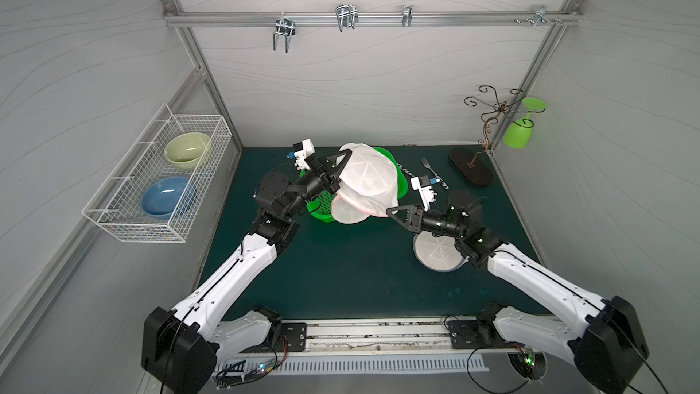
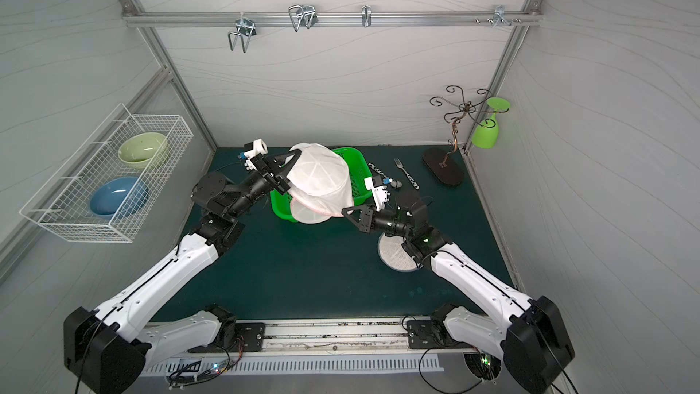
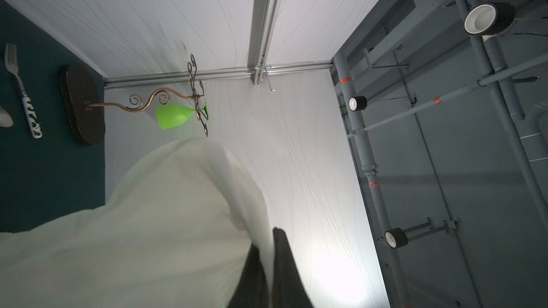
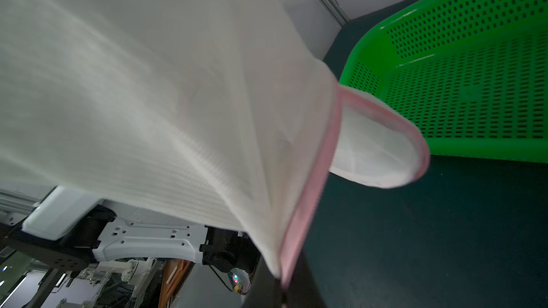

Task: Turn the laundry bag inside out
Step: Turn over the laundry bag.

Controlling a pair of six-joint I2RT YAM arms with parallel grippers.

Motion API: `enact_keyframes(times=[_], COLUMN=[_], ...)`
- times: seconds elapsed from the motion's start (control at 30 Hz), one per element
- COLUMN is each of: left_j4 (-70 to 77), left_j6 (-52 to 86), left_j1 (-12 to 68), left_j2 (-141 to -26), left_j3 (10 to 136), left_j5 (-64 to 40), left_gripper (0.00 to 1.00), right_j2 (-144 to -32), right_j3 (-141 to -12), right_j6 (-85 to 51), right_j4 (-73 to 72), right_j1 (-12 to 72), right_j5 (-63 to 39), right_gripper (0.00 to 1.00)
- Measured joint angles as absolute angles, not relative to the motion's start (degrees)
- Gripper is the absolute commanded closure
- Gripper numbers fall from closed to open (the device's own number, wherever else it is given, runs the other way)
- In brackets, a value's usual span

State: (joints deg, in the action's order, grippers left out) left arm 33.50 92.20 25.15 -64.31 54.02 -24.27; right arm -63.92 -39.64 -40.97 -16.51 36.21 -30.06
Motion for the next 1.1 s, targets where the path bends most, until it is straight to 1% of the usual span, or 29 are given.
enact_keyframes(times=[0.07,0.1,0.13,0.17,0.2,0.23,0.27,0.37,0.53,0.63,0.7,0.9,1.0,1.1], left_j4=[33.6,33.7,33.9,34.2,34.5,34.6,34.5,32.2,26.0,22.7,20.0,16.4,15.2,9.0], left_j6=[92.5,92.7,93.0,93.3,93.5,93.8,94.2,94.8,93.4,88.1,82.5,63.9,52.9,38.2], left_j1=[25.7,26.1,26.3,26.4,26.4,26.4,26.4,26.4,26.4,26.4,26.4,26.4,26.4,26.4], left_j2=[-64.5,-64.5,-64.5,-64.5,-64.5,-64.5,-64.4,-63.5,-60.8,-61.1,-61.3,-61.3,-60.2,-58.5], left_j3=[54.9,55.1,55.3,55.3,55.4,55.4,55.4,55.0,51.5,51.1,51.5,51.7,51.4,52.1], left_j5=[-24.3,-24.3,-24.3,-24.3,-24.3,-24.2,-24.2,-23.5,-22.5,-24.6,-27.9,-40.9,-47.6,-54.6], left_gripper=[1.0,1.0,1.0,1.0,1.0,1.0,1.0,1.0,1.0,1.0,1.0,1.0,1.0,1.0], right_j2=[-67.0,-68.1,-69.3,-70.3,-71.0,-71.5,-71.6,-68.3,-53.7,-46.5,-44.1,-44.2,-45.4,-47.0], right_j3=[-40.6,-41.5,-42.5,-43.8,-44.8,-46.0,-47.1,-48.1,-45.5,-44.5,-44.5,-49.6,-53.1,-56.2], right_j6=[-41.5,-41.6,-41.6,-41.7,-41.4,-40.8,-40.0,-36.4,-26.3,-18.6,-14.3,-6.2,-4.4,-3.1], right_j4=[-19.0,-19.6,-20.2,-20.4,-20.3,-19.6,-18.3,-13.0,-0.1,6.7,9.5,18.2,21.2,23.2], right_j1=[36.4,36.4,36.4,36.4,36.4,36.4,36.1,33.5,25.5,24.4,24.4,24.4,24.4,24.4], right_j5=[-29.9,-29.9,-29.9,-29.9,-29.9,-29.7,-29.5,-28.0,-21.5,-19.3,-19.7,-25.9,-31.3,-38.7], right_gripper=[1.0,0.97,0.78,0.54,0.4,0.31,0.26,0.22,0.22,0.22,0.22,0.24,0.25,0.24])
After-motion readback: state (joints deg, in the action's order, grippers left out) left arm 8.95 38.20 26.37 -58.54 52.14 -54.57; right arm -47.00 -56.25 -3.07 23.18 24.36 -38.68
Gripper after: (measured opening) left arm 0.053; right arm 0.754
